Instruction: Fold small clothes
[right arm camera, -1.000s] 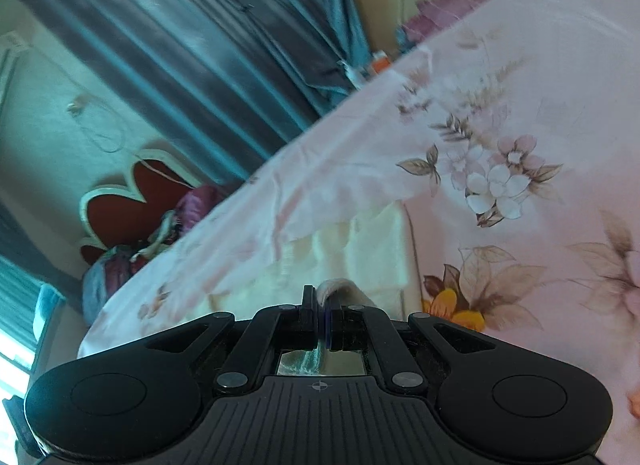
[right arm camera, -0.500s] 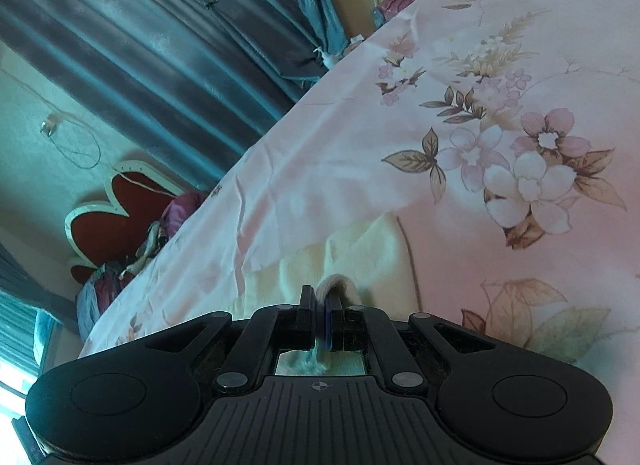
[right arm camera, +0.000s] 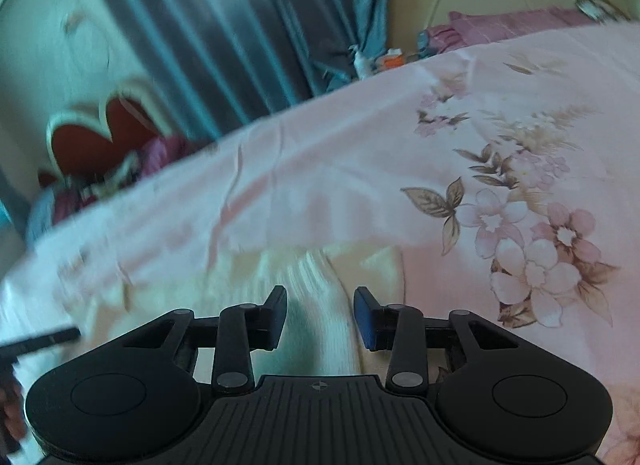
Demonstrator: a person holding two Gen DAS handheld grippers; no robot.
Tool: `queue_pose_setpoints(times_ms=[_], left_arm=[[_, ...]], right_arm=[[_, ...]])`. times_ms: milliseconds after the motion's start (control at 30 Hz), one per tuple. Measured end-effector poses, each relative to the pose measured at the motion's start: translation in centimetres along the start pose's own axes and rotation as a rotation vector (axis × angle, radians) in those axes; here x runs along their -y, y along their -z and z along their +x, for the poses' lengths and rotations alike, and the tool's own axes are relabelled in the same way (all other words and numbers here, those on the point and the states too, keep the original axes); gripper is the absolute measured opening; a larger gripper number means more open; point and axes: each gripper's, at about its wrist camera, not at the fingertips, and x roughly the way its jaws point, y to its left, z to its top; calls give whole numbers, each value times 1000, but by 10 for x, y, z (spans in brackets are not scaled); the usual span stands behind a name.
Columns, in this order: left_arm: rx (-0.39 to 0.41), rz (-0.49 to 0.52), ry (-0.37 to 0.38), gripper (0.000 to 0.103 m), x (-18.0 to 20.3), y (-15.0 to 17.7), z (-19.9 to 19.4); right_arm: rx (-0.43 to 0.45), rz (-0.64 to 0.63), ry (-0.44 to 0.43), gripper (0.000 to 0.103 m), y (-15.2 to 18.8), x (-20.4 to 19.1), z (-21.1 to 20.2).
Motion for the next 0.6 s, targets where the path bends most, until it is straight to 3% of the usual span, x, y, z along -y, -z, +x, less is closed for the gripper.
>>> queue_pose_setpoints(times_ms=[67,100,133,167,333,400,600], left_arm=[[9,-6,-14,17,0,2,0],[12,-15,-9,13,-1,3,0],[16,-19,-4,3,-1,3,0],[24,-17,-4,3,-1,4,-1],[140,-28,-22,3,3,4,-16],[152,-33,-35,3,3,4,-17],[77,-92,-47,5,-7,7,5]], right_arm=[[-11,-68,33,35,4,-8,5],[-11,-100,45,15,6,-12,6],[-16,-127,58,6,8,-15,7],[-12,-143,67,3,10,-17,6],[110,-169,89,2,11,-18,-14],[135,-174,111,1,12,-16,-15],[29,-141,147,2,14,-8,14]])
